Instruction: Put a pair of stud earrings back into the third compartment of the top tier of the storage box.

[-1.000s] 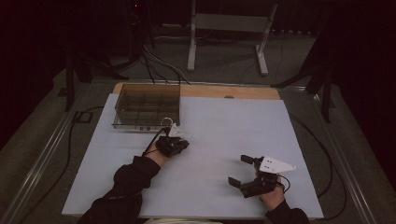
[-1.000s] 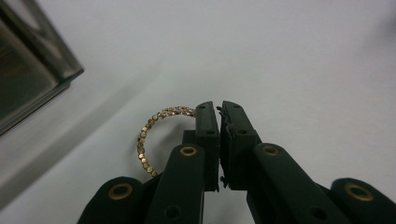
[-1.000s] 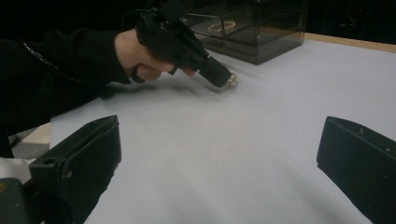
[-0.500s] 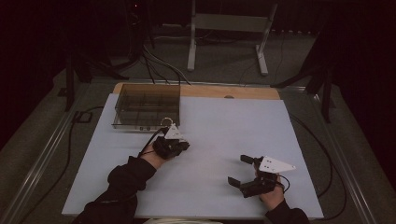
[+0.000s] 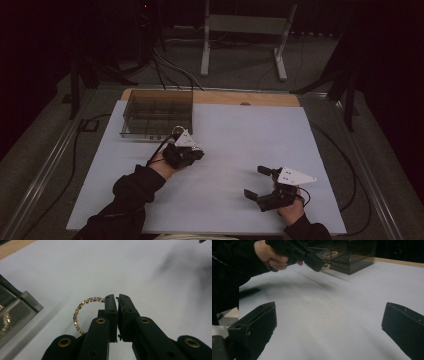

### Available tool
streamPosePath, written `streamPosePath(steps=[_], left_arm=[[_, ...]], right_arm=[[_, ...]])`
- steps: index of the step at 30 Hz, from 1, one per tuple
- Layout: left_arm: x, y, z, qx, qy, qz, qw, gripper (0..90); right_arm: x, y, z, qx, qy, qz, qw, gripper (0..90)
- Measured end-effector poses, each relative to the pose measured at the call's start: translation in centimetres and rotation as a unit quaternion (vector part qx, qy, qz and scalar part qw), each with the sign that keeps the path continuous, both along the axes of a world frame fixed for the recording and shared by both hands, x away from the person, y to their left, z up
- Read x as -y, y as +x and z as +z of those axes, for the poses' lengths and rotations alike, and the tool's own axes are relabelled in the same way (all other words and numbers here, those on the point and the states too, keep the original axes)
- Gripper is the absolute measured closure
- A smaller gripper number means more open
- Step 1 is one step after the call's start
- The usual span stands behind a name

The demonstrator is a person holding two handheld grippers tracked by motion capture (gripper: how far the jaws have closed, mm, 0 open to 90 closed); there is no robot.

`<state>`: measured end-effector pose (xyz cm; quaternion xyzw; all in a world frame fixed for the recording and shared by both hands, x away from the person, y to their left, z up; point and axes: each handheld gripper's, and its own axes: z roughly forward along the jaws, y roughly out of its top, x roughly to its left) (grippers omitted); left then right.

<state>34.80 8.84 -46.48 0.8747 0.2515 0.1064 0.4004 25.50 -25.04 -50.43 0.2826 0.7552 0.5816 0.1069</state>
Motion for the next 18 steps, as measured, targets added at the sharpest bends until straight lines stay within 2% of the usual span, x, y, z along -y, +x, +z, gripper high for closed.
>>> streamPosePath(steps=[9, 18], left_arm=[[-0.2, 0.1, 1.2, 0.008, -0.005, -0.007, 0.9999, 87.7], [-1.0, 0.4, 3.0, 0.02, -0.018, 0.0, 0.9996, 87.7]], right_arm=[[0.0, 0.0, 0.0, 0.001, -0.001, -0.001, 1.0, 0.0], [0.0, 0.0, 0.0, 0.001, -0.001, 0.0, 1.0, 0.0]])
